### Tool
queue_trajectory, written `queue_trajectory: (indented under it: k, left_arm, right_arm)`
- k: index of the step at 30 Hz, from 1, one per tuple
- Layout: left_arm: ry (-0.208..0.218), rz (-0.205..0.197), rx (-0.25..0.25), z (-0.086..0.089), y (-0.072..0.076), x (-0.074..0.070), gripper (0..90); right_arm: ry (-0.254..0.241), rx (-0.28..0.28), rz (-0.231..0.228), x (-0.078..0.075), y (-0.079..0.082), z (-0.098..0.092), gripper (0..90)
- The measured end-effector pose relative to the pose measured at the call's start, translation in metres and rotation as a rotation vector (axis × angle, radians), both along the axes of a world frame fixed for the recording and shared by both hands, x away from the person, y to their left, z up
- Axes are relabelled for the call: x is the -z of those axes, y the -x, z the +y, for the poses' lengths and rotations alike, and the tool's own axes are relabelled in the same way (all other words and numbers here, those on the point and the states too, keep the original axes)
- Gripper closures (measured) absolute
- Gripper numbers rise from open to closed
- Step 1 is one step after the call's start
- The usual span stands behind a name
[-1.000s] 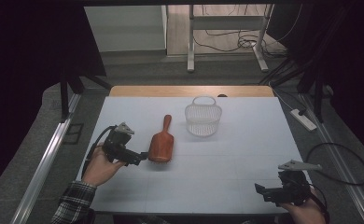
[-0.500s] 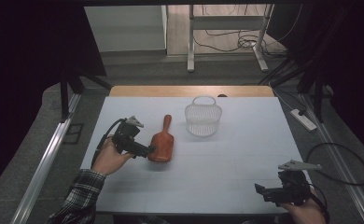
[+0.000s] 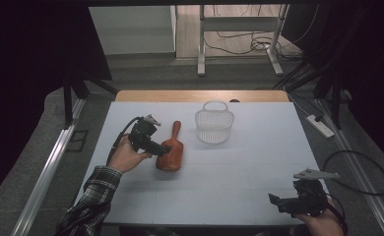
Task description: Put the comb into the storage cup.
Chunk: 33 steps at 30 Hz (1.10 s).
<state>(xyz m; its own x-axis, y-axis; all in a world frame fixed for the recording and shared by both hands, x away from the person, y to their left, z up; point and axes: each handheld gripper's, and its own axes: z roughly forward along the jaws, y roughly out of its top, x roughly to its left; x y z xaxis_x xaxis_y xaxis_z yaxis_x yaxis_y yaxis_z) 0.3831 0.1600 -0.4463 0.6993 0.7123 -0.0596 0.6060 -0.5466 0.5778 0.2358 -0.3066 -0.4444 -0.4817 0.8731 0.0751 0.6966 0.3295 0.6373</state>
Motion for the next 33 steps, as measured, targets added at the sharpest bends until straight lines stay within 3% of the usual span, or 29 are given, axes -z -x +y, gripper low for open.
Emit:
queue_trajectory:
  k: [13,33]
  left_arm:
    - [-0.034,0.026,0.025,-0.017,-0.029,0.004,0.0]
    - [-0.009,0.057,0.045,-0.037,-0.062,0.013,3.4]
  right_arm:
    - [-0.002,-0.004,0.001,0.0,0.0,0.0,1.8]
    - [-0.004,-0.008,0.002,0.0,0.0,-0.001,2.4]
